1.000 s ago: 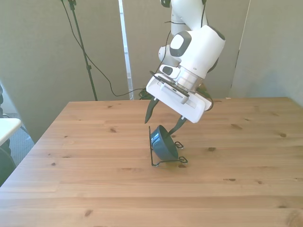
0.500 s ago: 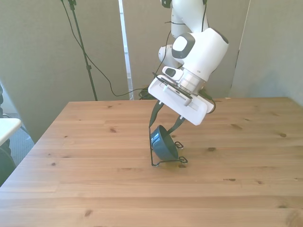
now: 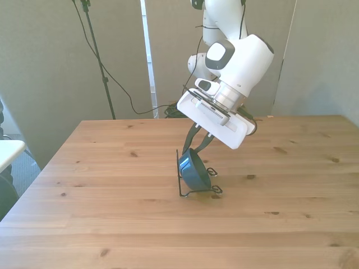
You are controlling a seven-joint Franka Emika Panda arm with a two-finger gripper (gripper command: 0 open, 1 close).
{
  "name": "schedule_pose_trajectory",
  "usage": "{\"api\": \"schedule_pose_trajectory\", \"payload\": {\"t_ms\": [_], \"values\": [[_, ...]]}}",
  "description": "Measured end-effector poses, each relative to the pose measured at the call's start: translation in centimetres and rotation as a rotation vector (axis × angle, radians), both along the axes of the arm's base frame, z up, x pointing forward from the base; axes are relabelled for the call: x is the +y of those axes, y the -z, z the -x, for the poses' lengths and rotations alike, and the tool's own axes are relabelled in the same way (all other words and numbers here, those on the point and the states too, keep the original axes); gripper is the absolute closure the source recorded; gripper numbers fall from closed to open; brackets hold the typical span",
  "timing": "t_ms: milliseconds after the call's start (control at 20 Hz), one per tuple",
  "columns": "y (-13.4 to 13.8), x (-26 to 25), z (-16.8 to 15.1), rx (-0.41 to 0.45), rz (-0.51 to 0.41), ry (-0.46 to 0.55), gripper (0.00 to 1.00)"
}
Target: Unload the bowl
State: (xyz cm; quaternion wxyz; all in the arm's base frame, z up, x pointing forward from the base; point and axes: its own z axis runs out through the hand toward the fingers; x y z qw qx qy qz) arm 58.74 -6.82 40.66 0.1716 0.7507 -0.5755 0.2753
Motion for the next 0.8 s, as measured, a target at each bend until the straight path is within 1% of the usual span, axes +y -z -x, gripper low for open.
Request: {"api": "schedule_pose_trajectory", "payload": {"t_ms": [500, 800], "values": [[-0.1, -0.2, 0.4, 0.012, 0.007, 0.013, 1.0], [-1.5, 0.5, 1.0, -0.007, 0.005, 0.002, 1.0]]}}
